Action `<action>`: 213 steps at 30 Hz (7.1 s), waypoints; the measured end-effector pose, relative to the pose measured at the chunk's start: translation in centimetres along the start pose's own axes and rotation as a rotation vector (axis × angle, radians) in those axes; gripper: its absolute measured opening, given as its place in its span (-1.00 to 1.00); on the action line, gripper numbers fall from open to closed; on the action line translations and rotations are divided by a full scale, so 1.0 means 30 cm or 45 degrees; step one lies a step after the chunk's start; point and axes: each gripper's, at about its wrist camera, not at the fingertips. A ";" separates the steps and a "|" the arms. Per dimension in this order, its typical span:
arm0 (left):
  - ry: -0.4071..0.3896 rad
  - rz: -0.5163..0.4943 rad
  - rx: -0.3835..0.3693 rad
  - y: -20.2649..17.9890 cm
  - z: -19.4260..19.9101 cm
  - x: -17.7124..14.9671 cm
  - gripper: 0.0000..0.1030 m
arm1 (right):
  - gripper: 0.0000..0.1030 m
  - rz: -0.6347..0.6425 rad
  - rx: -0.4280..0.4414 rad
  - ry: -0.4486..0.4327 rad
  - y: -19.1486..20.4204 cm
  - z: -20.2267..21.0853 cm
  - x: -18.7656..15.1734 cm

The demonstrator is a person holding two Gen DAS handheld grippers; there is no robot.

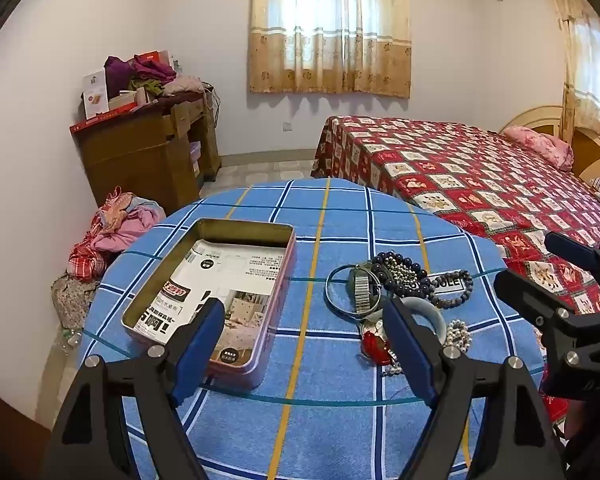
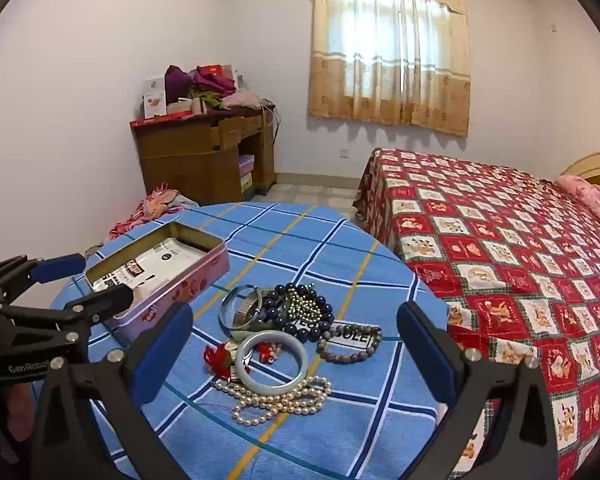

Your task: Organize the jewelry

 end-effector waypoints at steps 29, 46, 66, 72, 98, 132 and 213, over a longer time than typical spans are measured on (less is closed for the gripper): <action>0.010 -0.005 0.005 0.011 -0.007 -0.005 0.58 | 1.00 0.013 -0.007 0.014 0.010 -0.010 -0.011; 0.018 -0.002 0.013 0.030 -0.012 -0.012 0.58 | 1.00 0.016 -0.002 0.023 0.012 -0.013 -0.016; 0.026 -0.006 0.023 0.040 -0.013 -0.020 0.58 | 1.00 0.027 0.001 0.033 0.031 -0.020 -0.025; 0.026 -0.006 0.022 0.040 -0.013 -0.019 0.58 | 1.00 0.028 0.001 0.034 0.029 -0.020 -0.023; 0.071 -0.009 0.034 0.048 -0.066 -0.059 0.58 | 1.00 0.027 0.010 0.109 0.018 -0.085 -0.064; 0.236 -0.062 -0.160 -0.013 -0.353 -0.006 0.14 | -0.75 0.062 0.122 0.383 0.006 -0.364 -0.156; 0.347 -0.081 -0.301 -0.118 -0.527 0.024 -0.38 | -0.74 0.027 0.046 0.323 -0.075 -0.319 -0.193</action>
Point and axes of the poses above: each gripper's, at about its wrist camera, not at the fingertips, and z roughly against the way its jaws point, y to its left, x to its top, and after that the axes turned 12 degrees about -x, right-handed
